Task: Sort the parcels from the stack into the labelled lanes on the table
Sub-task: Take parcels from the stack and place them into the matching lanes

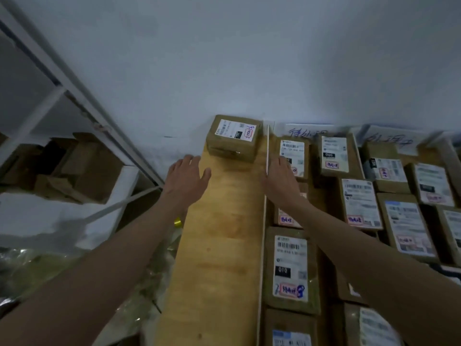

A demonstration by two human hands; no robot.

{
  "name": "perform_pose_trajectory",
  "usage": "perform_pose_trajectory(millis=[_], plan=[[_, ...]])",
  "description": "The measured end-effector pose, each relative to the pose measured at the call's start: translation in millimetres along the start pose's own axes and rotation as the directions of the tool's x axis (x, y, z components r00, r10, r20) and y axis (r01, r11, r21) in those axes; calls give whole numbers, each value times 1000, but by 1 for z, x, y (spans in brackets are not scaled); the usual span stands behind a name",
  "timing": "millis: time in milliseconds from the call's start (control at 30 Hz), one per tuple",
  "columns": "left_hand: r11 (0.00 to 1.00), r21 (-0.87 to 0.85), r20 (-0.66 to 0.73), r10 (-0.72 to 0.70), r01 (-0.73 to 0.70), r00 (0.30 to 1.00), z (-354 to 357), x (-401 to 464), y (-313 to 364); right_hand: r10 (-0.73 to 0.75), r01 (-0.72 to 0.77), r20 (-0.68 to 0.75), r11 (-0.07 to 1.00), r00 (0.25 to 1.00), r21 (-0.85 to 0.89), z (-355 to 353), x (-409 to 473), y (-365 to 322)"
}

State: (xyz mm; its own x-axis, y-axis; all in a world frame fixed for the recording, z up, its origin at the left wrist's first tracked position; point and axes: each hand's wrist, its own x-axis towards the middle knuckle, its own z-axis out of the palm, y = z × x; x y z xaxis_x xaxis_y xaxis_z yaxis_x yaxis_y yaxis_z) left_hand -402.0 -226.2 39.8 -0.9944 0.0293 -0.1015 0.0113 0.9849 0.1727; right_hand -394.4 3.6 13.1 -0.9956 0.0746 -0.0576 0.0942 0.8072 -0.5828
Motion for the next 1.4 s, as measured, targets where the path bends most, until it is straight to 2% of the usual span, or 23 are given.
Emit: perform_pose_trajectory(millis=[167,267,467,567,633,667,767,900,967,1067,1233,1300,1400], plan=[[997,-73,12,-29,30,1000,29,87,8,3,-4,26,998,1000,65,36,84,3],[974,-209,6,-91,91,996,36,135,14,61,-62,19,993,998,101,45,127,1],[829,-505,84,-231,241,969,63,189,22,84,-90,44,979,996,181,68,185,12],[785,-577,61,-237,228,970,71,190,16,96,-109,64,961,993,252,73,187,14],[730,-636,122,-227,251,966,65,192,6,102,-125,96,952,990,281,68,180,12],[709,-654,173,-200,264,964,60,193,2,92,-117,113,965,989,236,65,175,10],[735,-634,244,-106,242,964,46,195,-5,66,-94,204,987,977,132,64,147,2],[870,-435,130,-193,231,973,53,175,4,101,-155,346,979,933,132,83,108,-1],[880,-398,156,-213,259,964,66,157,4,158,-241,354,949,922,202,94,99,3],[856,-445,193,-195,263,962,79,133,2,212,-342,368,878,905,335,103,88,3],[815,-505,199,-212,285,957,69,107,5,217,-344,312,830,925,439,101,80,-6],[840,-476,196,-187,260,963,59,91,6,231,-355,311,826,922,437,90,71,-12],[876,-442,116,-156,192,981,38,58,2,235,-344,294,845,927,410,63,49,-24]])
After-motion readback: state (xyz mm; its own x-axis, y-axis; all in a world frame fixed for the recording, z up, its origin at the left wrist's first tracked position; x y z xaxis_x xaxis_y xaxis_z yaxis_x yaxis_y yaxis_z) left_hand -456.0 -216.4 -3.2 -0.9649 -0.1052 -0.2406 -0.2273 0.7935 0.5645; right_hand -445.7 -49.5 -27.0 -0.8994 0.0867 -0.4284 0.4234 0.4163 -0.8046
